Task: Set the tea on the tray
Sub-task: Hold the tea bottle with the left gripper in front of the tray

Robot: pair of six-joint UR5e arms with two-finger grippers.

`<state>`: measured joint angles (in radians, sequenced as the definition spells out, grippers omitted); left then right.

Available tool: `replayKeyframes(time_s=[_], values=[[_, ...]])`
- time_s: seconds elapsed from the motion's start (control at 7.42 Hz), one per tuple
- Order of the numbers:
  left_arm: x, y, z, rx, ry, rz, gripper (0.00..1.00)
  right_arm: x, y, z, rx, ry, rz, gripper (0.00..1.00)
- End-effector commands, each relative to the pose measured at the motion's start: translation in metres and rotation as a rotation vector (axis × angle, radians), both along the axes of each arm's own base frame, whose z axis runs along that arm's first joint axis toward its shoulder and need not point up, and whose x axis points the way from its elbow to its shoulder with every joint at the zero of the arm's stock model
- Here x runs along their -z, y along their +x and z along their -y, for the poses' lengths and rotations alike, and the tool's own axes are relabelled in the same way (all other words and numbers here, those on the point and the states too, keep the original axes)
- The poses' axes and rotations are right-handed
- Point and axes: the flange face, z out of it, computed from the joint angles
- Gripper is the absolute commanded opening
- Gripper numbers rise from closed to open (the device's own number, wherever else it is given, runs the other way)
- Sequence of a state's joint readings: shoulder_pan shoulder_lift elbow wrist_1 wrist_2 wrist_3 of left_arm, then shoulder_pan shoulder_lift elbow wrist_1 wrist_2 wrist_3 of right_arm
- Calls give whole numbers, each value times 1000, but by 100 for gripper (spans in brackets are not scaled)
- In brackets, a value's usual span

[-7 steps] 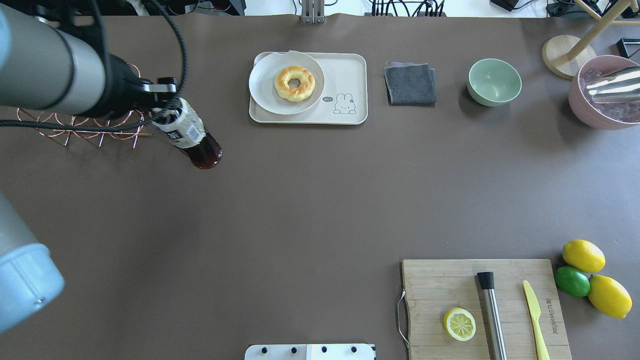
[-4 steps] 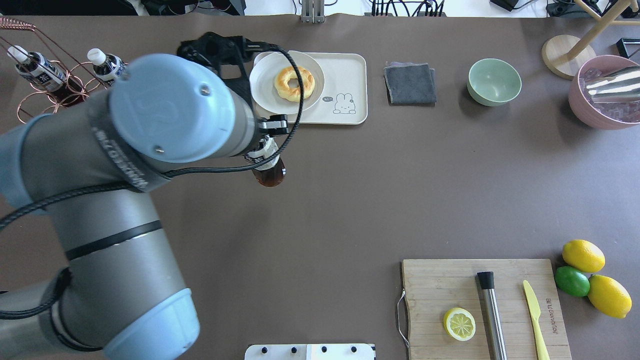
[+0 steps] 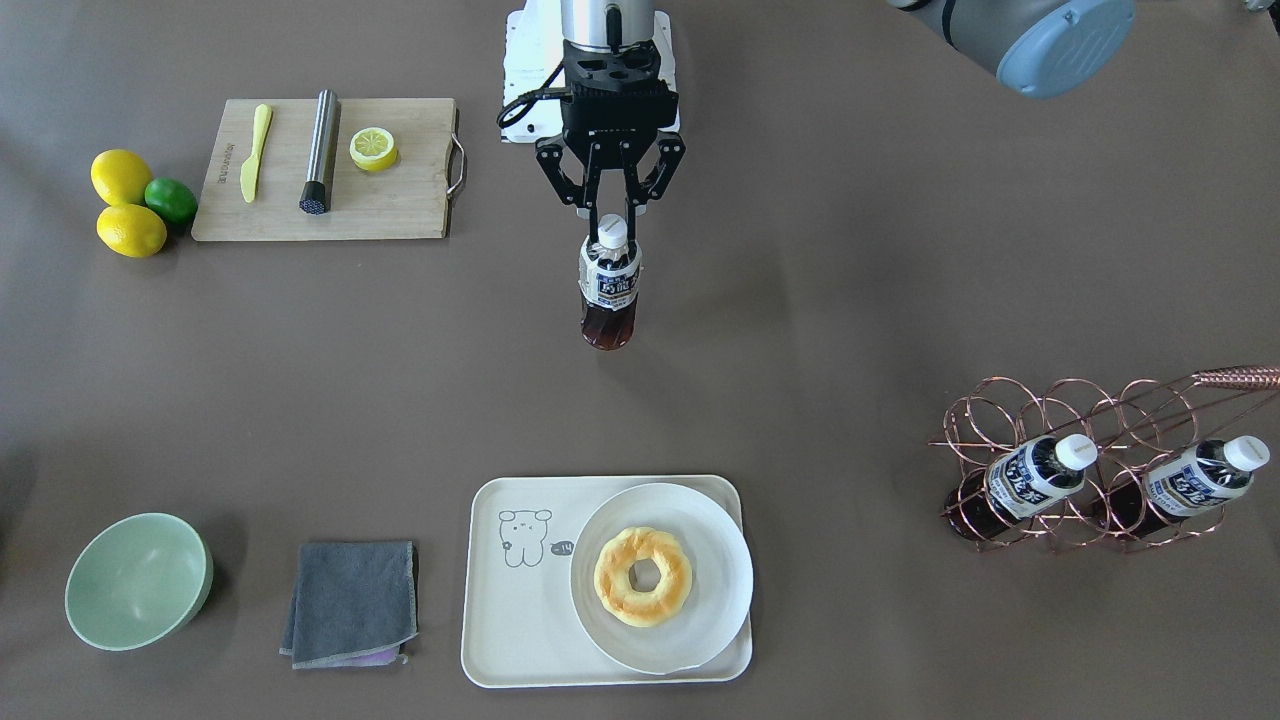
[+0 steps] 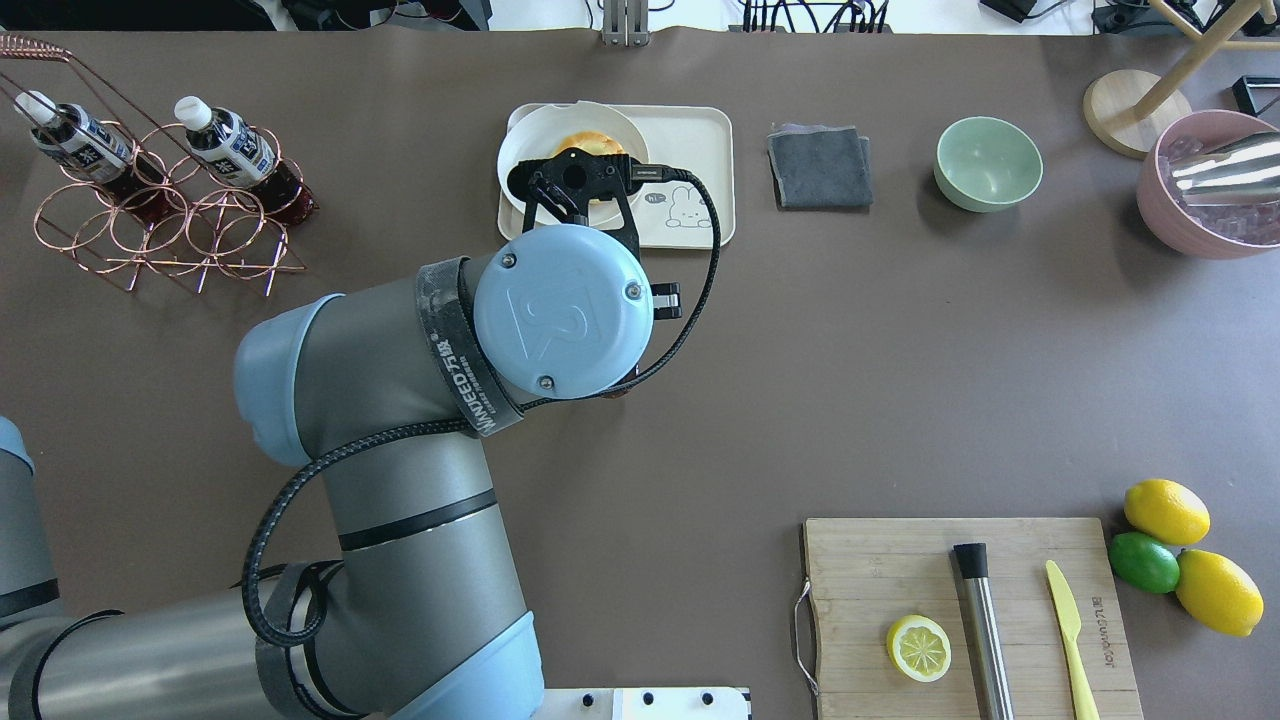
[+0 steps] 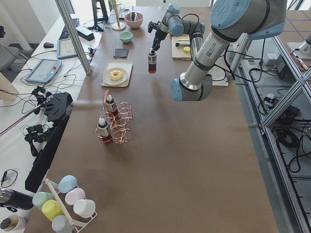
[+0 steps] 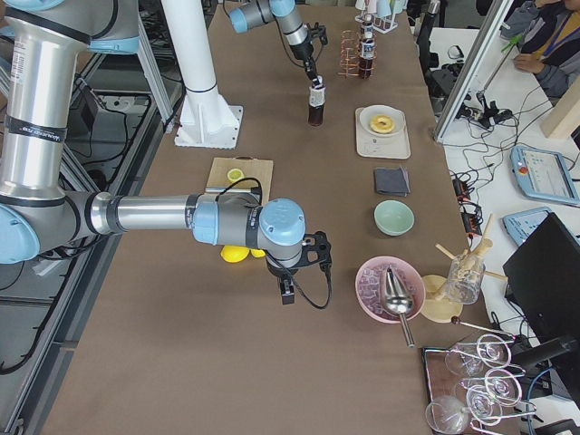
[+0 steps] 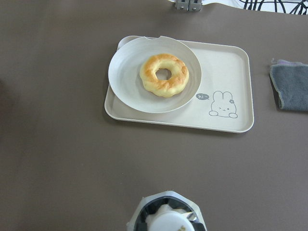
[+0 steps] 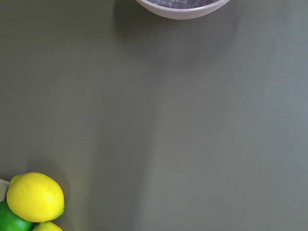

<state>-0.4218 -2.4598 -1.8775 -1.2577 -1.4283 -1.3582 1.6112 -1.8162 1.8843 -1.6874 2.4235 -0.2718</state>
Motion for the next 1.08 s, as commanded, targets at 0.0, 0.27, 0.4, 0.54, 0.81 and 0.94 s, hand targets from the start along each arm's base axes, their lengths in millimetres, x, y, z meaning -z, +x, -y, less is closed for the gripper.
replayKeyframes(time_s=[0.0,0.27,0.4,0.54,0.81,0.94], values=[[-4,12,-7,-17,1,7,0,0,-2,0,2,-4,0,100],[-5,15,-10,-26,2,9,0,0,-3,0,2,-5,0,100],[-6,19,-14,-33,0,11,0,0,-4,1,7,-5,0,100],[-7,18,-15,-34,0,11,0,-1,-5,1,10,-8,0,100],[-7,18,-14,-35,1,12,0,-1,-7,1,13,-9,0,100],[-8,18,-14,-35,1,14,0,-2,-7,1,13,-10,0,100]])
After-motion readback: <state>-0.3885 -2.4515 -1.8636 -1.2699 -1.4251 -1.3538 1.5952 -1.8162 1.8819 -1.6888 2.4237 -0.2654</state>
